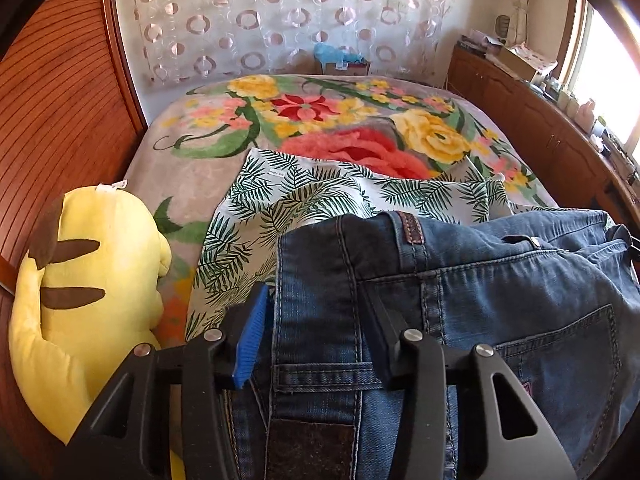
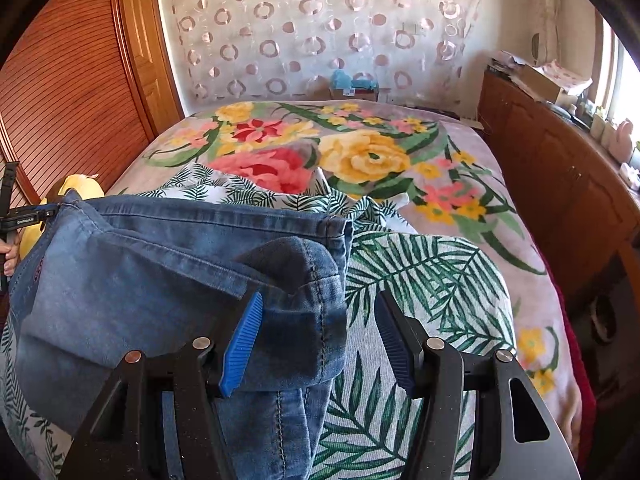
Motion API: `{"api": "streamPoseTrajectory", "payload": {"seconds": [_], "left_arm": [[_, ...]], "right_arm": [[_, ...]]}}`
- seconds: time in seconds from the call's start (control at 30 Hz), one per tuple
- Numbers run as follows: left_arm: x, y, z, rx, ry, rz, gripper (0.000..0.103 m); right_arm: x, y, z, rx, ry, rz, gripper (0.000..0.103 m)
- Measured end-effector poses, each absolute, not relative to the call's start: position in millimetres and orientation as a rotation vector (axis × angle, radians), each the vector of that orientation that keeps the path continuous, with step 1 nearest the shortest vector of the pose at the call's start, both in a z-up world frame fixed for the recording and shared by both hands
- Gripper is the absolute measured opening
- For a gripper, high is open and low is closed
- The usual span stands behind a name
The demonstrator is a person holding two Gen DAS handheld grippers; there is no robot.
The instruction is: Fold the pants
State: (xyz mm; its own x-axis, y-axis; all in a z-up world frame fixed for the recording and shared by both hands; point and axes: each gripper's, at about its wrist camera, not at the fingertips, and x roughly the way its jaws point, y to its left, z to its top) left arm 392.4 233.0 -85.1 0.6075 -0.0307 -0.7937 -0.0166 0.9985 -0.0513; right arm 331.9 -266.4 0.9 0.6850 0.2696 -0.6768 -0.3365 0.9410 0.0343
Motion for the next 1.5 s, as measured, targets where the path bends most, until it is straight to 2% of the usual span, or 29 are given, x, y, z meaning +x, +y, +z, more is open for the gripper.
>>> {"api": "streamPoseTrajectory", "payload": {"seconds": [0.07,0.17,0.2,0.27,0.4,0.47,0.5,0.73,0.87,0.97,1.03,1.07,1.1,1.17,1.23,1.3,1.4,1.5], "left_arm": [[390.7,231.8,-84.3,-0.057,0.915,-0.020,0.039],[384.3,226.9,-78.5,-0.045,0.897,-0.019,0.009],[381.6,225.5,-75.9,-0.033,0.891,0.007,0.005],[377.8,227.5,-72.1,-0.038,0.882,0.025,0.004],[360.6,234.0,-54.4,-0.051,0.822,0.044,0.003],[349.8,239.3,-40.6,-0.062,0.780,0.064,0.003],[345.4,241.7,-33.9,-0.072,0.759,0.067,0.003],[328.0,253.1,-0.5,-0.050,0.657,0.149,0.003],[339.2,252.3,-9.8,-0.058,0.681,0.165,0.003],[335.7,243.4,-18.1,-0.060,0.693,0.138,0.003],[329.6,235.0,-21.1,-0.039,0.690,0.142,0.003],[326.4,231.0,-21.2,-0.030,0.691,0.138,0.003],[323.5,227.7,-20.9,-0.024,0.693,0.134,0.003],[319.0,222.5,-21.3,-0.009,0.699,0.136,0.015],[311.6,214.9,-20.4,0.003,0.691,0.125,0.039],[303.2,208.9,-18.3,-0.014,0.678,0.076,0.049],[289.8,194.6,-15.4,-0.024,0.652,0.037,0.080],[278.4,174.9,-14.2,-0.016,0.630,-0.003,0.081]], "right_arm": [[331.6,-264.9,1.1,-0.084,0.745,0.352,0.060],[331.2,-265.2,1.8,-0.072,0.745,0.374,0.060],[330.8,-265.2,2.4,-0.070,0.742,0.385,0.053],[331.4,-265.0,1.2,-0.072,0.752,0.398,0.046],[331.0,-264.3,2.8,-0.088,0.760,0.418,0.018],[326.7,-263.2,8.6,-0.095,0.735,0.433,0.009],[323.5,-263.7,13.1,-0.097,0.715,0.439,0.007],[311.9,-269.3,57.6,-0.059,0.552,0.399,0.005],[327.4,-260.3,72.1,-0.044,0.541,0.363,0.005],[336.6,-252.5,62.2,-0.047,0.568,0.339,0.005],[338.5,-246.4,51.3,-0.056,0.600,0.336,0.011],[339.9,-241.9,50.3,-0.066,0.613,0.328,0.021],[337.1,-241.5,48.7,-0.076,0.618,0.321,0.026],[334.3,-243.6,49.9,-0.079,0.622,0.323,0.030],[326.1,-247.4,48.0,-0.086,0.634,0.321,0.039],[316.3,-250.1,46.6,-0.104,0.640,0.331,0.040],[300.7,-256.2,44.8,-0.120,0.665,0.341,0.041],[286.3,-260.3,34.4,-0.118,0.704,0.363,0.041]]}}
